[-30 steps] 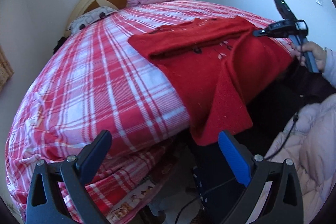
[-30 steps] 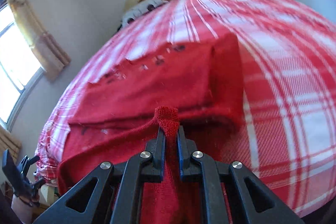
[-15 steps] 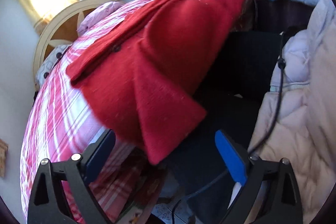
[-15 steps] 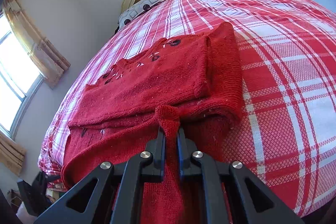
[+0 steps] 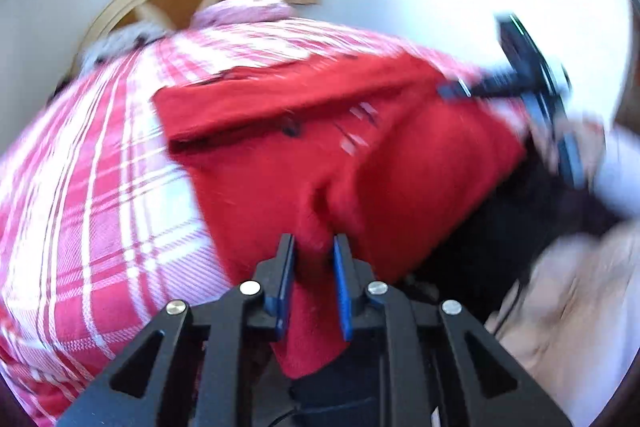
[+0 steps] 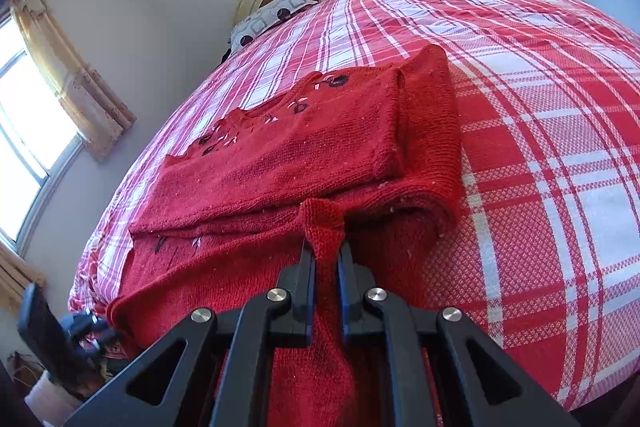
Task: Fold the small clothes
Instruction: 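Grasp the sweater's other end with the left gripper while the right gripper holds its edge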
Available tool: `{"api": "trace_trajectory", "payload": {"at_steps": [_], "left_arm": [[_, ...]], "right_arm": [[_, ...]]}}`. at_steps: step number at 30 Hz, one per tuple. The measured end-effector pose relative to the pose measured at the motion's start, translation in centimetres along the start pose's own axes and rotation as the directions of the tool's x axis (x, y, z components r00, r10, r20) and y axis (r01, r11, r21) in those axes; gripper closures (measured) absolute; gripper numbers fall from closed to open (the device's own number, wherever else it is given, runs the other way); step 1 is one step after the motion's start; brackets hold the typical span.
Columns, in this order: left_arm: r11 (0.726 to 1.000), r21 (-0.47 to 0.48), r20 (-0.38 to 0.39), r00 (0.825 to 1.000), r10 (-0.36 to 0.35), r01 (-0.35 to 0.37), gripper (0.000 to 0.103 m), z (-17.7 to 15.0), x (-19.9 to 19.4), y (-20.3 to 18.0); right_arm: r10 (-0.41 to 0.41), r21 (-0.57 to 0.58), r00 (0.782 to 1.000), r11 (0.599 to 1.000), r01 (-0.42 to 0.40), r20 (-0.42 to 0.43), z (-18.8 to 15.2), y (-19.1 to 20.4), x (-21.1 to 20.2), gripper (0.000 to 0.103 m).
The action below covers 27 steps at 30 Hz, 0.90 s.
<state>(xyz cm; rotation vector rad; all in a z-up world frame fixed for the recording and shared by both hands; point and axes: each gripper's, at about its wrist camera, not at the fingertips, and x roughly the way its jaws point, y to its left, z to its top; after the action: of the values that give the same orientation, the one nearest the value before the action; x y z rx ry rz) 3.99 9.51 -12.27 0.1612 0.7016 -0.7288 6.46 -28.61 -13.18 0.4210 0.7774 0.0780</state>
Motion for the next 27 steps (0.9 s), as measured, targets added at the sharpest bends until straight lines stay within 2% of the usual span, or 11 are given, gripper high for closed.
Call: {"api": "trace_trajectory", "payload": {"at_steps": [2,5,8,10,12,14,15,17,20,22,27], "left_arm": [[0.993,-0.115,0.035,0.999,-0.017,0.021,0.082,1.2,-0.2,2.3],[0.975,-0.22,0.031,0.999,0.04,-0.033,0.085,2.2,0.1,4.8],[0.993,-0.114,0.014,0.999,0.037,-0.035,0.085,1.6,-0.6,3.9],[0.999,-0.024,0.003,0.999,0.044,-0.044,0.076,1.0,-1.0,2.4],[1.0,0.008,-0.013,1.0,0.0,0.0,0.043,-0.2,-2.2,2.2],[0.998,-0.015,0.02,0.998,-0.055,0.055,0.022,-1.7,-3.7,2.1],[0.998,-0.019,0.039,0.997,-0.066,0.067,0.017,-1.9,-3.9,1.9],[0.997,-0.001,0.066,0.995,-0.08,0.081,0.017,-2.4,-4.1,1.5],[0.99,0.127,-0.005,0.998,-0.069,0.069,0.017,-2.6,-2.5,-0.8],[0.961,0.276,-0.008,1.0,-0.006,0.008,0.017,-3.6,-2.0,-3.0],[0.882,0.454,-0.044,0.985,0.168,-0.13,0.027,-5.2,1.0,-5.1]], "right_arm": [[0.006,0.01,1.0,1.0,-0.006,0.002,-0.1,-0.1,0.0,0.094],[0.018,0.029,1.0,0.999,-0.018,0.005,-0.1,-0.4,0.1,0.094],[0.017,0.028,1.0,0.999,-0.017,0.002,-0.1,-0.4,0.0,0.094],[0.015,0.024,1.0,1.0,-0.015,0.001,-0.2,-0.4,0.0,0.094],[0.017,0.023,1.0,1.0,-0.017,0.002,-0.2,-0.3,0.0,0.094],[0.018,0.024,1.0,1.0,-0.018,0.004,-0.2,-0.4,0.1,0.094],[0.017,0.025,1.0,1.0,-0.017,0.005,-0.2,-0.4,0.1,0.094],[0.016,0.027,1.0,1.0,-0.016,0.007,-0.2,-0.4,0.1,0.094],[0.012,0.031,1.0,0.999,-0.012,0.006,-0.2,-0.4,0.1,0.094],[0.011,0.034,1.0,0.999,-0.012,0.006,-0.3,-0.4,0.1,0.094],[0.015,0.042,1.0,0.999,-0.016,0.005,-0.3,-0.5,0.2,0.094]]}}
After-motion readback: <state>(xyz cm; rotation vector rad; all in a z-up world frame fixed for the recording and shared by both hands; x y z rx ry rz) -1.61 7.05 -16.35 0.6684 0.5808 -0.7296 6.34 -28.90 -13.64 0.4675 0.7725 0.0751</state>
